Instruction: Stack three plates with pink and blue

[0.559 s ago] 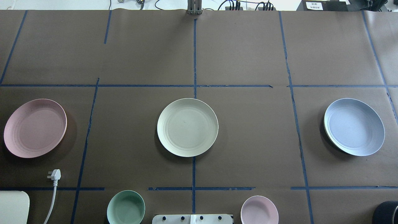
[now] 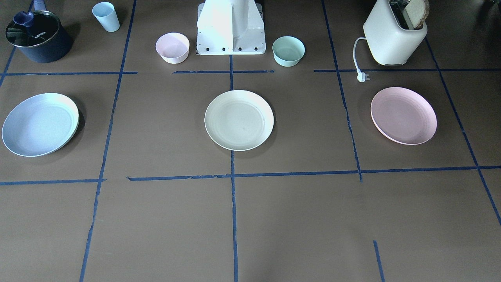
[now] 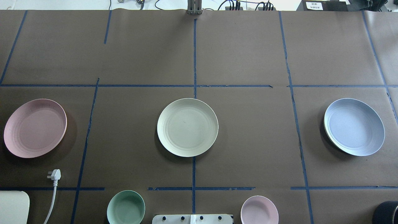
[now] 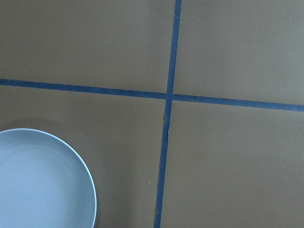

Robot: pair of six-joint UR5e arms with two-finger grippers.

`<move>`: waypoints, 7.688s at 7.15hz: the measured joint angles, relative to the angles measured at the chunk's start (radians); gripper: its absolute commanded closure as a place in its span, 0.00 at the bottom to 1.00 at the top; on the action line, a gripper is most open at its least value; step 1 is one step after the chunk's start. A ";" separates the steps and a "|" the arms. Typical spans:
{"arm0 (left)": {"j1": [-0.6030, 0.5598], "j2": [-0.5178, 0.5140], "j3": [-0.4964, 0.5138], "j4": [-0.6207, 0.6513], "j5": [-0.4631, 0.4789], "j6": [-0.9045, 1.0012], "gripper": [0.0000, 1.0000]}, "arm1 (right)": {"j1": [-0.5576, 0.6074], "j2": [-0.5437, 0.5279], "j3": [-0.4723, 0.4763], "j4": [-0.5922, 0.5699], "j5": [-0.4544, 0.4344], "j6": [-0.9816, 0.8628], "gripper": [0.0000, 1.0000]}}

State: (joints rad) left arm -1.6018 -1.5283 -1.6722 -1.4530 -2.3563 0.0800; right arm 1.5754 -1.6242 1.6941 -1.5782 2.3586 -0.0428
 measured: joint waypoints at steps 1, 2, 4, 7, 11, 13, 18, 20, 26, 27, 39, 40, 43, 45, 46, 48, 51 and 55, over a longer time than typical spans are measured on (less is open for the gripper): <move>0.002 0.000 0.000 -0.001 -0.002 -0.003 0.00 | 0.000 -0.004 0.000 0.001 0.001 0.000 0.00; 0.004 0.001 0.005 -0.001 -0.005 -0.005 0.00 | -0.001 -0.010 0.000 0.003 0.002 -0.002 0.00; 0.005 0.007 0.006 -0.022 -0.011 -0.004 0.00 | -0.004 -0.022 -0.007 0.008 0.004 -0.005 0.00; 0.049 0.068 -0.005 -0.152 -0.068 -0.039 0.00 | -0.014 -0.031 -0.019 0.012 0.004 -0.003 0.00; 0.351 0.074 0.045 -0.515 -0.074 -0.508 0.00 | -0.023 -0.025 -0.018 0.013 0.029 -0.003 0.00; 0.420 0.022 0.161 -0.666 -0.043 -0.624 0.03 | -0.035 -0.024 -0.026 0.013 0.032 0.001 0.00; 0.472 -0.039 0.287 -0.742 -0.042 -0.643 0.59 | -0.062 -0.024 -0.035 0.012 0.045 0.002 0.00; 0.484 -0.040 0.295 -0.753 -0.046 -0.643 1.00 | -0.063 -0.025 -0.037 0.012 0.048 0.001 0.00; 0.542 -0.217 0.185 -0.829 -0.198 -0.859 1.00 | -0.079 -0.019 -0.054 0.013 0.047 0.003 0.00; 0.612 -0.307 0.158 -0.830 -0.202 -0.982 1.00 | -0.080 -0.018 -0.053 0.013 0.054 0.003 0.00; 0.789 -0.454 0.040 -0.824 0.026 -1.274 0.00 | -0.328 -0.165 -0.116 0.686 0.014 0.562 0.02; 0.785 -0.453 0.038 -0.824 0.026 -1.274 0.00 | -0.380 -0.167 -0.182 0.822 -0.019 0.654 0.15; 0.783 -0.451 0.035 -0.824 0.026 -1.274 0.00 | -0.435 -0.116 -0.251 0.927 -0.042 0.799 0.96; 0.783 -0.451 0.034 -0.827 0.027 -1.275 0.00 | -0.444 -0.107 -0.265 0.934 -0.039 0.808 1.00; 0.782 -0.451 0.032 -0.829 0.027 -1.275 0.00 | -0.447 -0.107 -0.264 0.938 -0.037 0.807 1.00; 0.781 -0.451 0.023 -0.833 0.027 -1.293 0.00 | -0.461 -0.074 -0.225 0.955 -0.011 0.836 1.00; 0.755 -0.453 -0.007 -0.834 0.028 -1.341 0.00 | -0.629 0.123 -0.082 0.958 -0.025 1.185 1.00; 0.742 -0.457 -0.011 -0.834 0.030 -1.349 0.00 | -0.952 0.429 -0.017 0.794 -0.311 1.461 1.00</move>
State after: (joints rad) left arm -0.8597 -1.9850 -1.6832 -2.2872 -2.3262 -1.2691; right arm 0.6231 -1.1955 1.6766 -0.7846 2.0477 1.4178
